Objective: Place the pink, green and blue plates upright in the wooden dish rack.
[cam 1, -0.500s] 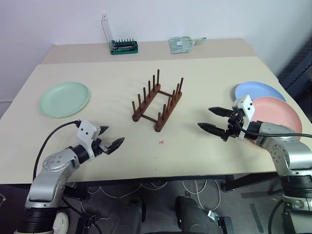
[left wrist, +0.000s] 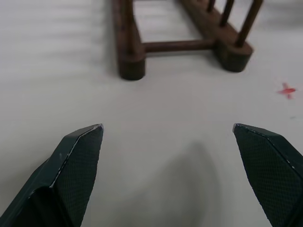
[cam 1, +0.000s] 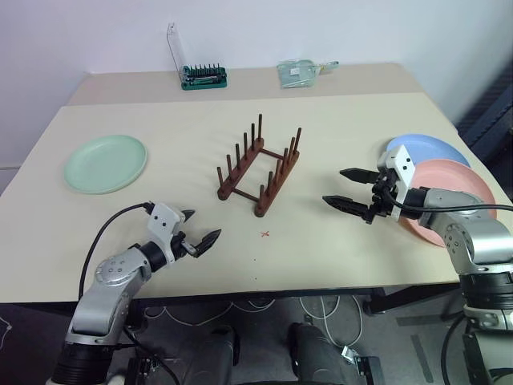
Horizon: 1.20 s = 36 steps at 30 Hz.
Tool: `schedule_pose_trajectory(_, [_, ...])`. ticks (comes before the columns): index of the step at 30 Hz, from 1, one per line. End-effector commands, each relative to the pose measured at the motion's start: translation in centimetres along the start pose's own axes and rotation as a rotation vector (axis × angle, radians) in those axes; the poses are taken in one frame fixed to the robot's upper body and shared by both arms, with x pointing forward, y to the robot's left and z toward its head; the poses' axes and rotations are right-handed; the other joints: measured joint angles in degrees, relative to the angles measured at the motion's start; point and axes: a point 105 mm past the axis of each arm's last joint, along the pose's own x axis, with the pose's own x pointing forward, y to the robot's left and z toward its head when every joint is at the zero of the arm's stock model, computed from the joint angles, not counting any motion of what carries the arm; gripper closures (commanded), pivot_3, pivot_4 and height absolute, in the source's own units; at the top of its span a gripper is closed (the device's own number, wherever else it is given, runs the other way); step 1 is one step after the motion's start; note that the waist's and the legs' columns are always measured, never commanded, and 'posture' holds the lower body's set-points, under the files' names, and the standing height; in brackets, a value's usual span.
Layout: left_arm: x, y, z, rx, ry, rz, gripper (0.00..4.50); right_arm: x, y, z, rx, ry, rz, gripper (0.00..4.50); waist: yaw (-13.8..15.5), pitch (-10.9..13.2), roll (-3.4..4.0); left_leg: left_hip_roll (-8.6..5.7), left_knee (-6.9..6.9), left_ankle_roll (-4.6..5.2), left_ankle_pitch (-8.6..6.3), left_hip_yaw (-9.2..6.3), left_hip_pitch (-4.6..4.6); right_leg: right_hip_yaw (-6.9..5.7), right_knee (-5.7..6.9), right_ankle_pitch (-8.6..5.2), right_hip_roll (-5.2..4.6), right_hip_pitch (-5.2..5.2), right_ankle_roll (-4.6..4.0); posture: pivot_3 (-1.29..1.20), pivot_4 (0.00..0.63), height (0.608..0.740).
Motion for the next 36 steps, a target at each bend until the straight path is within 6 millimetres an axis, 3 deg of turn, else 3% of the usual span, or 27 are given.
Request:
schedule_pose_trajectory(1, [1.3,-2.0,1.4,0.037,-0.028,-0.090,0.00,-0.1,1.0,0.0,-0.020,-0.029,0.002,0.02,0.15,-0.01,-0.01,0.00,0.00,0.00,0.00,0.00,0.00,0.00,0.00,0.00,0.00,0.00,0.00,0.00,0.150,0.740])
schedule_pose_trajectory(7, [2.9,-5.4,1.1,0.027,-0.003,-0.197,0.00,0.5,2.9,-0.7,-0.001,-0.043,-0.003,0.02,-0.32,-0.01,0.01,0.01,-0.01,0.01,-0.01,0.00,0.02,0.01,0.01,0.00,0.00,0.00,0.01,0.00,0.150,0.740])
schedule_pose_trajectory(11, [4.4,-7.8,0.1,0.059,0.054,-0.236,0.00,0.4,2.9,-0.7,0.014,-0.056,-0.015,0.02,-0.05,-0.02,0.00,-0.01,0.03,0.01,-0.01,0.00,0.02,0.00,0.01,0.00,0.01,0.04,0.01,0.00,0.150,0.740])
schedule_pose_trajectory(17, [6.9,-6.5,-0.5,0.070,0.077,-0.032,0.00,0.1,4.0,-0.9,0.032,-0.059,-0.032,0.02,0.39,-0.05,0.02,-0.04,0.09,0.02,-0.01,-0.04,0.04,0.00,-0.03,-0.01,0.00,0.13,0.02,0.00,0.150,0.740])
schedule_pose_trajectory(23, [7.9,-6.7,-0.7,0.065,0.082,-0.005,0.00,-0.2,4.1,-1.1,0.040,-0.057,-0.050,0.02,0.14,-0.07,0.04,-0.02,0.07,0.02,-0.01,-0.03,0.08,-0.01,-0.02,-0.02,0.02,0.16,0.04,0.00,0.150,0.740])
schedule_pose_trajectory(31, [9.5,-7.0,-0.5,0.044,0.071,-0.041,0.00,1.0,4.1,-1.0,0.039,-0.086,-0.051,0.02,0.34,-0.08,0.04,-0.04,0.11,0.03,-0.01,-0.05,0.16,-0.03,-0.06,-0.04,0.01,0.33,0.07,0.00,0.150,0.740])
schedule_pose_trajectory(34, [9.8,-6.8,-0.4,0.050,0.064,-0.035,0.81,0.9,4.1,-0.9,0.035,-0.092,-0.057,0.00,0.33,-0.08,0.03,-0.04,0.11,0.03,-0.01,-0.07,0.16,-0.04,-0.06,-0.05,0.01,0.33,0.09,0.00,0.150,0.740])
schedule_pose_trajectory(36, [10.0,-6.9,-0.2,0.056,0.054,-0.048,1.82,0.7,4.1,-1.0,0.034,-0.091,-0.068,0.00,0.25,-0.08,0.04,-0.05,0.10,0.03,-0.01,-0.07,0.16,-0.03,-0.06,-0.05,0.01,0.33,0.09,0.00,0.150,0.740])
